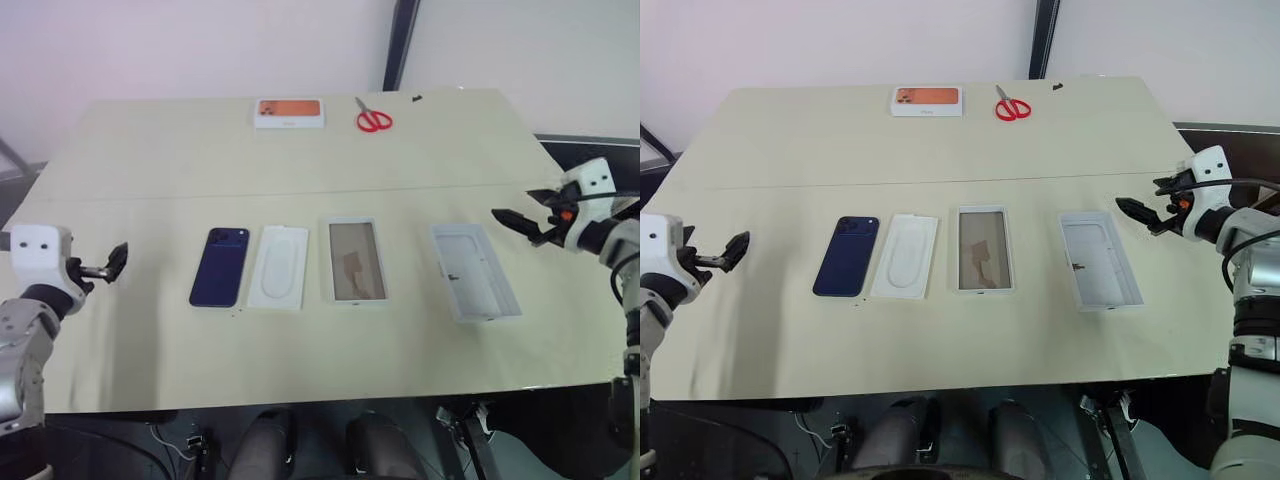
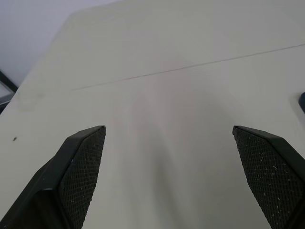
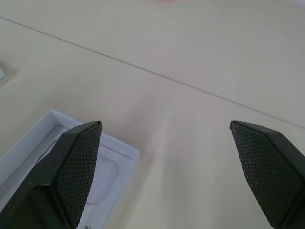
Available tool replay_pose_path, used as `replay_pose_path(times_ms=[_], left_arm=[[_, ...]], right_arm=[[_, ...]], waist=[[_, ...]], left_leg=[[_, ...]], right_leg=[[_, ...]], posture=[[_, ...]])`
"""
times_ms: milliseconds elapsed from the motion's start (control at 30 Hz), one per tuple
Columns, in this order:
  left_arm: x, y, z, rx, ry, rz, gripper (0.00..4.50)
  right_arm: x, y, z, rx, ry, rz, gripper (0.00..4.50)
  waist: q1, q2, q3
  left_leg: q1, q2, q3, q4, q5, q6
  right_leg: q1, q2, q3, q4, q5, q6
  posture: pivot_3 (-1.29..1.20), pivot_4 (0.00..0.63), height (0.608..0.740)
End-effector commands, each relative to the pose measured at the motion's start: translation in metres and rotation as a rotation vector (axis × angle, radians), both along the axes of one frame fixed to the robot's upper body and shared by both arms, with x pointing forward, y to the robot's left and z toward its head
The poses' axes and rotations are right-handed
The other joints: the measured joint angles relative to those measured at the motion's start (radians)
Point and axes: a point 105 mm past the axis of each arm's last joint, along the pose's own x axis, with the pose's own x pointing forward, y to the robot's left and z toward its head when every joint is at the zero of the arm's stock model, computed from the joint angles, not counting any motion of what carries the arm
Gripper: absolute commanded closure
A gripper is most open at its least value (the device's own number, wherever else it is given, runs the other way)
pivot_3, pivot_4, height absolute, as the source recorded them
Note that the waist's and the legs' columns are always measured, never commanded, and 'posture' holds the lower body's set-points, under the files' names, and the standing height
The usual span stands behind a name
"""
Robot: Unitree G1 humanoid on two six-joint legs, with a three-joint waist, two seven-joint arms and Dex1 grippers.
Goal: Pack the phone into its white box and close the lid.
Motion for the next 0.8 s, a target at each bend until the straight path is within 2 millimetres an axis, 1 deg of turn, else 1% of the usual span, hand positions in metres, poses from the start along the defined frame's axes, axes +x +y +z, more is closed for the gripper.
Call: replay_pose_path(times_ms=[33,200,333,367,467,500,533,633,667,700,733,767,800], left_arm=[[-0.004,0.002,0.015,0.019,-0.057,0.015,0.02],[-0.004,0.002,0.019,0.021,-0.061,0.01,0.02],[-0.003,-0.002,0.02,0.01,-0.058,-0.006,0.02],[-0.002,-0.005,0.021,0.001,-0.06,-0.016,0.02],[0.007,-0.023,0.025,-0.055,-0.079,-0.071,0.02],[0.007,-0.024,0.025,-0.067,-0.079,-0.082,0.02],[0.009,-0.03,0.023,-0.072,-0.064,-0.11,0.02],[0.018,-0.062,0.011,-0.067,0.023,-0.244,0.02],[0.022,-0.075,0.012,-0.089,0.031,-0.29,0.02],[0.024,-0.081,0.015,-0.106,0.035,-0.317,0.02],[0.028,-0.096,0.021,-0.144,0.03,-0.372,0.02],[0.031,-0.104,0.026,-0.168,0.029,-0.407,0.02],[0.033,-0.115,0.026,-0.205,0.062,-0.441,0.02]], right_arm=[[0.004,0.007,0.014,-0.008,-0.053,0.029,0.0],[0.006,0.019,0.018,-0.002,-0.067,0.067,0.0],[0.005,0.031,0.017,-0.005,-0.073,0.1,0.0],[0.005,0.034,0.015,-0.005,-0.069,0.11,0.0],[0.002,0.051,0.005,-0.034,-0.049,0.163,0.0],[0.0,0.057,0.003,-0.04,-0.047,0.179,0.0],[-0.001,0.063,0.002,-0.042,-0.046,0.191,0.0],[-0.008,0.083,-0.003,-0.033,-0.043,0.236,0.0],[-0.012,0.091,-0.003,-0.025,-0.044,0.258,0.0],[-0.015,0.098,-0.003,-0.019,-0.045,0.272,0.0],[-0.019,0.107,-0.002,-0.018,-0.047,0.301,0.0],[-0.022,0.114,-0.001,-0.018,-0.048,0.319,0.0],[-0.025,0.121,0.0,-0.021,-0.05,0.338,0.0]], waist=[[0.0,0.0,0.0],[-0.001,0.0,0.0],[-0.001,0.0,0.0],[0.0,0.0,0.0],[0.003,0.0,0.0],[0.002,0.0,0.0],[0.001,0.0,0.0],[0.001,0.0,0.0],[0.003,0.0,0.0],[0.004,0.0,0.0],[0.003,0.0,0.0],[0.004,0.0,0.0],[0.002,-0.001,0.0]], left_leg=[[0.0,0.0,0.0,0.0,0.0,0.0],[0.0,0.0,0.0,0.0,0.0,0.0],[0.0,0.0,0.0,0.0,0.0,0.0],[0.0,0.0,0.0,0.0,0.0,0.0],[0.0,0.0,0.0,0.0,0.0,0.0],[0.0,0.0,0.0,0.0,0.0,0.0],[0.0,0.0,0.0,0.001,0.0,0.0],[0.0,0.0,0.0,0.001,0.0,0.0],[0.0,0.0,0.0,0.0,0.0,0.0],[0.0,0.0,0.0,0.0,0.0,0.0],[0.0,0.0,-0.001,0.001,0.0,0.0],[0.0,0.0,-0.001,0.001,0.0,0.0],[-0.001,0.0,-0.001,0.002,0.0,0.0]], right_leg=[[0.0,0.0,0.0,0.0,0.0,0.0],[0.0,0.0,0.0,0.0,0.0,0.0],[0.0,0.0,0.0,0.0,0.0,0.0],[0.0,0.0,0.0,0.0,0.0,0.0],[0.0,0.0,0.0,0.0,0.0,0.0],[0.0,0.0,0.0,0.0,0.0,0.0],[0.0,0.0,0.0,0.0,0.0,0.0],[0.0,0.0,0.0,0.0,0.0,0.0],[0.0,0.0,0.0,0.001,0.0,0.0],[0.0,0.0,0.0,0.001,0.0,0.0],[0.0,0.0,0.0,0.001,0.0,0.0],[0.0,0.0,0.0,0.001,0.0,0.0],[0.0,0.0,0.0,0.001,0.0,0.0]], posture=[[0.0,0.15,0.74],[0.0,0.15,0.74],[0.0,0.15,0.74],[0.0,0.15,0.74],[0.0,0.15,0.74],[0.0,0.15,0.74],[0.0,0.15,0.74],[0.0,0.15,0.74],[0.0,0.15,0.74],[0.0,0.15,0.74],[0.0,0.15,0.74],[0.0,0.15,0.74],[0.0,0.15,0.74]])
